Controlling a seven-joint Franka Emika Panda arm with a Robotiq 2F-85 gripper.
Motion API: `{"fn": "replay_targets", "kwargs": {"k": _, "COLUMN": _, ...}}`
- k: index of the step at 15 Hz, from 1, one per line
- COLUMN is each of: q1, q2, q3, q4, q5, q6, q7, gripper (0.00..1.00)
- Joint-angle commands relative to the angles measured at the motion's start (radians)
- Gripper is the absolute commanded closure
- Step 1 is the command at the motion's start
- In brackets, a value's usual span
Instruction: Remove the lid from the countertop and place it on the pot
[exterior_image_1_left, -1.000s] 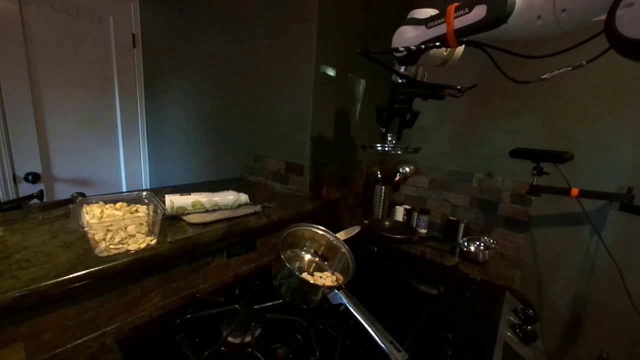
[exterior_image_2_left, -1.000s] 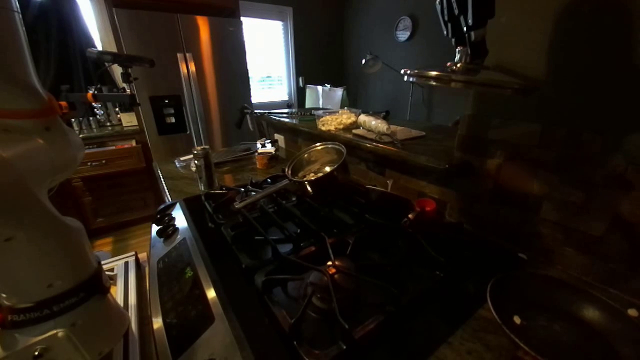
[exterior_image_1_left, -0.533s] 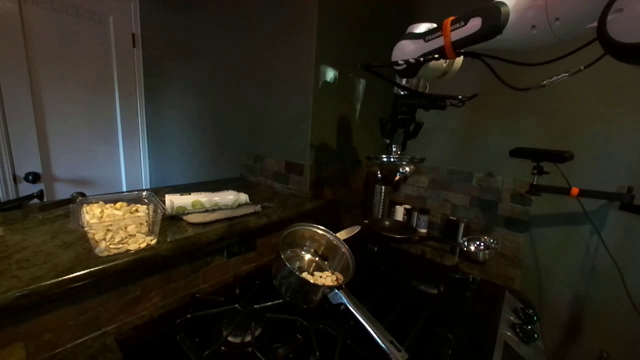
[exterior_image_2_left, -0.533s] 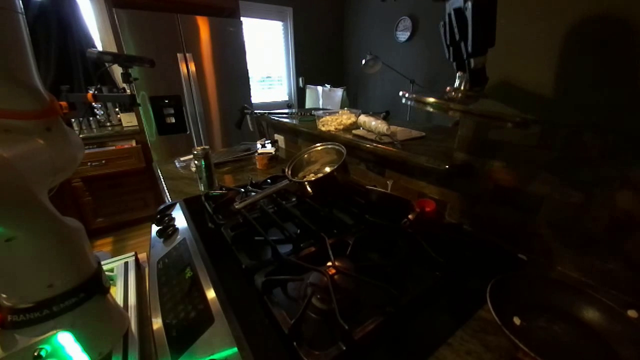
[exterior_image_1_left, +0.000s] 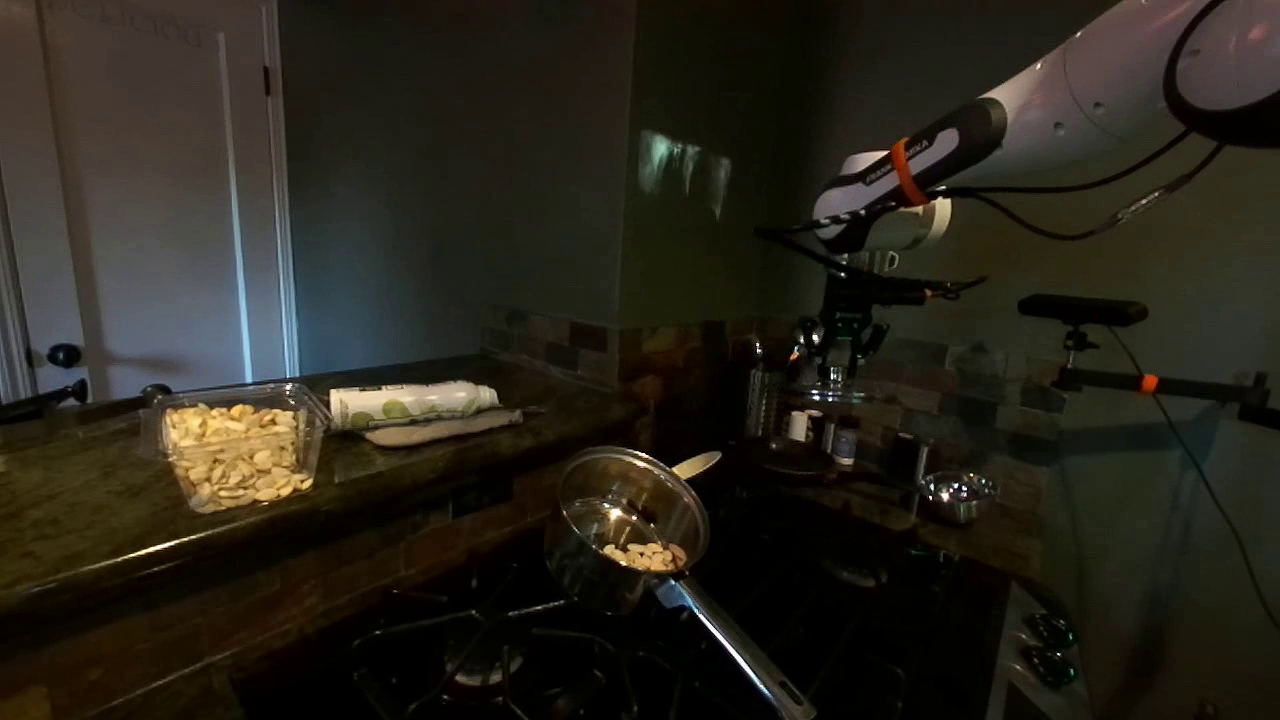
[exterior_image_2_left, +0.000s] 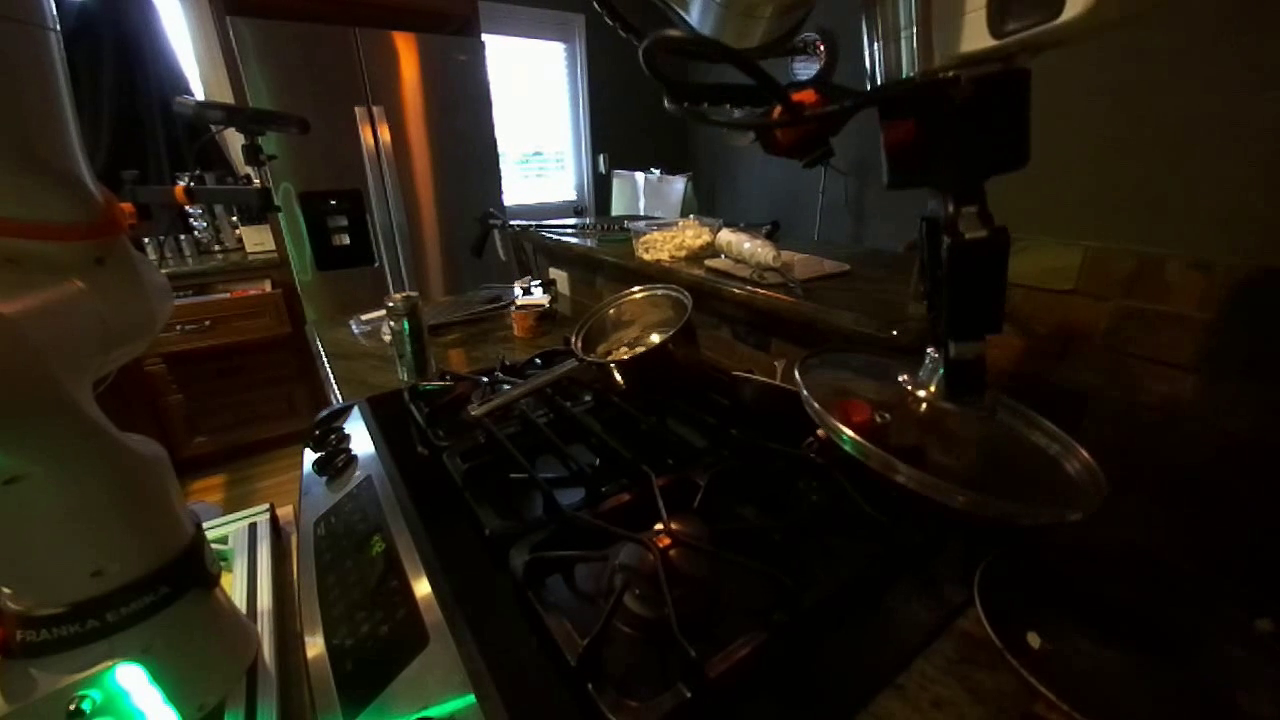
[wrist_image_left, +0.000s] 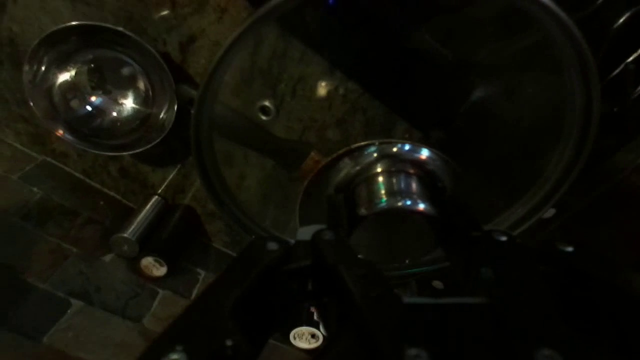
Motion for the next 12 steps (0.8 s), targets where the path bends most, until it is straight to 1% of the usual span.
{"fn": "replay_targets", "kwargs": {"k": 1, "q1": 0.007, "q2": 0.008, "q3": -0.009, "q4": 0.005, "q5": 0.008, "q6": -0.004, "q7": 0.000, "gripper": 0.52}}
{"fn": "replay_targets", "kwargs": {"k": 2, "q1": 0.008, "q2": 0.009, "q3": -0.009, "q4": 0.005, "q5": 0.011, "q6": -0.004, "q7": 0.003, "gripper": 0.52}}
{"fn": "replay_targets", "kwargs": {"k": 3, "q1": 0.009, "q2": 0.008, "q3": -0.009, "q4": 0.005, "q5": 0.013, "q6": -0.004, "q7": 0.004, "gripper": 0.77}}
{"fn": "replay_targets", "kwargs": {"k": 5, "q1": 0.014, "q2": 0.030, "q3": -0.005, "q4": -0.015, "q5": 0.015, "q6": 0.074, "q7": 0.031, "gripper": 0.77}}
{"fn": "replay_targets", "kwargs": {"k": 8, "q1": 0.016, "q2": 0.111, "q3": 0.002, "q4": -0.024, "q5": 0.066, "q6": 0.216, "q7": 0.045, "gripper": 0.77}}
{"fn": "replay_targets", "kwargs": {"k": 9, "q1": 0.018, "q2": 0.148, "q3": 0.002, "q4": -0.016, "q5": 0.076, "q6": 0.279, "q7": 0.061, "gripper": 0.77}}
{"fn": "replay_targets", "kwargs": {"k": 12, "q1": 0.024, "q2": 0.262, "q3": -0.011, "q4": 0.031, "q5": 0.093, "q6": 0.399, "q7": 0.102, "gripper": 0.77}}
